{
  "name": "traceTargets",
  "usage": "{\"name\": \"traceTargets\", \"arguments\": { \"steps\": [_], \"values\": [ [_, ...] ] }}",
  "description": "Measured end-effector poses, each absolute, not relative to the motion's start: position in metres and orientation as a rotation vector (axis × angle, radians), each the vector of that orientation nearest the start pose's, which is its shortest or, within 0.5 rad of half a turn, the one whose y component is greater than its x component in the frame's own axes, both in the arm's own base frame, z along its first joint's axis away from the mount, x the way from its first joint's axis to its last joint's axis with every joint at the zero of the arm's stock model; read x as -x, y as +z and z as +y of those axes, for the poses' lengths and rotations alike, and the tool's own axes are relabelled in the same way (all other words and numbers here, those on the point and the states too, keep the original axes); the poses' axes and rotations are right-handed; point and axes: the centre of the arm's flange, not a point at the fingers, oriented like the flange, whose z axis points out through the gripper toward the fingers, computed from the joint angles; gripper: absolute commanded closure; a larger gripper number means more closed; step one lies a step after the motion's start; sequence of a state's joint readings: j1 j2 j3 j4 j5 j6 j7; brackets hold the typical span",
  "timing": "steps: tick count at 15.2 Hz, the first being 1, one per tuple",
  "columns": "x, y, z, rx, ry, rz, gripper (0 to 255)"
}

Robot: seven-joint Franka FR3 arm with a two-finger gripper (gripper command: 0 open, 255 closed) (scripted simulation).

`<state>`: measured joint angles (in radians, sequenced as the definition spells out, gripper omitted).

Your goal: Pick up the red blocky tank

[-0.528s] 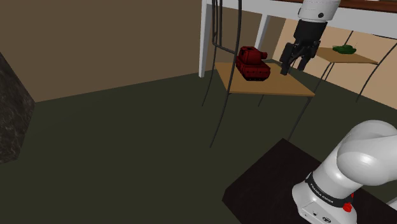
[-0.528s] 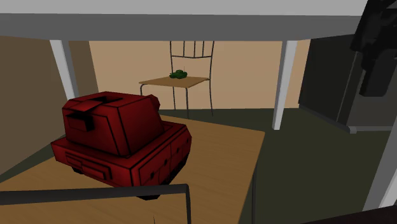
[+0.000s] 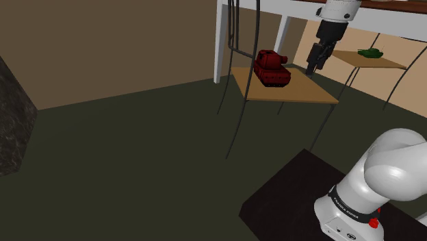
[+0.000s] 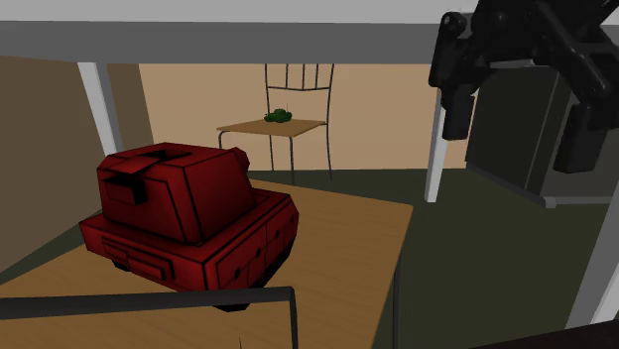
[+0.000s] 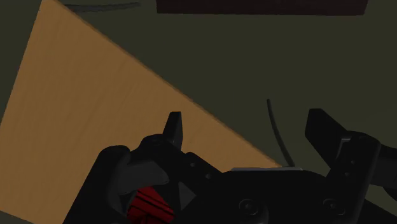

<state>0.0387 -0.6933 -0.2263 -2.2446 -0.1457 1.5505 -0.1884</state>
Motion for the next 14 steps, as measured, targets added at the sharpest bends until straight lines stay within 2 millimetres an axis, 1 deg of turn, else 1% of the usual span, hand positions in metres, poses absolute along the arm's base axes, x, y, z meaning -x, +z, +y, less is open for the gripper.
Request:
{"name": "traceTargets", "arguments": {
  "steps": [2, 5, 7, 9, 10, 13, 14],
  "values": [
    [-0.34, 0.605, -0.123, 3.125, 0.015, -0.212, 0],
    [-0.364, 0.6, -0.159, 3.091, 0.008, -0.409, 0],
    [-0.379, 0.599, -0.179, 3.061, 0.002, -0.539, 0],
    [-0.4, 0.596, -0.201, 3.027, -0.004, -0.666, 0],
    [-0.412, 0.597, -0.206, 3.007, -0.007, -0.731, 0],
    [-0.449, 0.594, -0.231, 2.943, -0.015, -0.915, 0],
    [-0.459, 0.593, -0.235, 2.918, -0.016, -0.978, 0]
  ]
}}
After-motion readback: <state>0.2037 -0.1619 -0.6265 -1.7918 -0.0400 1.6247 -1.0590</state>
